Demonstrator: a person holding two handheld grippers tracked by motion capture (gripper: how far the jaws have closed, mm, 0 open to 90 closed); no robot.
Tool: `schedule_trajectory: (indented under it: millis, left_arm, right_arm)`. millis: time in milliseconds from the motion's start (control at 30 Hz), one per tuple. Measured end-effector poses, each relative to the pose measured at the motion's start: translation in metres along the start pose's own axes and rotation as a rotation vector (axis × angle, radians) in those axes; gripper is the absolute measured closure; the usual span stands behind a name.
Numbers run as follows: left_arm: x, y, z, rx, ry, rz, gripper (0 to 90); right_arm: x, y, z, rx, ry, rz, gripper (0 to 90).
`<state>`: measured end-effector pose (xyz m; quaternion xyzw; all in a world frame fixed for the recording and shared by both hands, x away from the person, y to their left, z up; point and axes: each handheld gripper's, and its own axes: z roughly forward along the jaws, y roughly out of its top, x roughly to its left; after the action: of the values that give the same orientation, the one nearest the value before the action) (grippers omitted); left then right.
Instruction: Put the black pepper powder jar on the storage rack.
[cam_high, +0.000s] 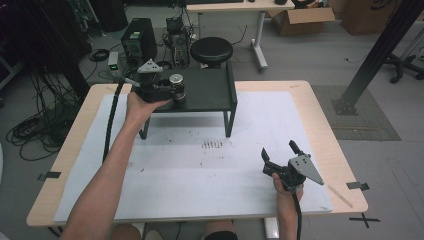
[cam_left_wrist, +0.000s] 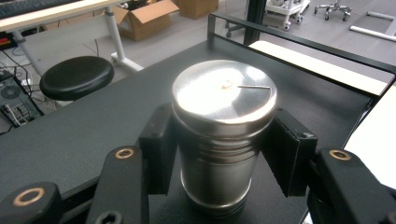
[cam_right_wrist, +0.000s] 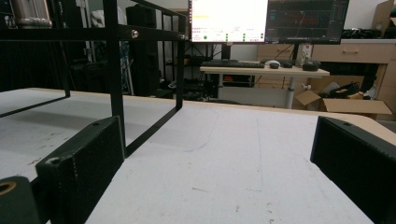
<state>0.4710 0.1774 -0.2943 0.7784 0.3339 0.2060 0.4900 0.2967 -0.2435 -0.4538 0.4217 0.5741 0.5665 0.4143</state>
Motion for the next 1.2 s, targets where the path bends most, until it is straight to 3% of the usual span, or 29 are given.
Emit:
schedule_trajectory:
  millis: [567, 833, 867, 1067, 1200]
  left_arm:
    - [-0.0013, -0.0004, 0.0016, -0.009, 0.002, -0.004, 48.4]
    - [-0.0008, -0.0009, 0.0036, 0.006, 0.014, -0.026, 32.7]
    - [-0.0005, -0.0012, 0.0042, 0.005, 0.014, -0.035, 25.7]
    - [-0.0034, 0.0002, 0.0047, -0.008, 0.057, -0.038, 6.4]
    - [-0.0045, 0.0009, 0.0053, -0.007, 0.058, -0.051, 3.9]
  right_arm:
    - [0.0, 0.0, 0.0, 0.0, 0.0, -0.001, 2.3]
    - [0.0, 0.0, 0.0, 0.0, 0.001, -0.001, 2.3]
    - [0.0, 0.0, 0.0, 0.0, 0.001, -0.002, 2.3]
    - [0.0, 0.0, 0.0, 0.0, 0.002, -0.002, 2.3]
    - [0.0001, 0.0, 0.0, 0.0, 0.002, -0.002, 2.3]
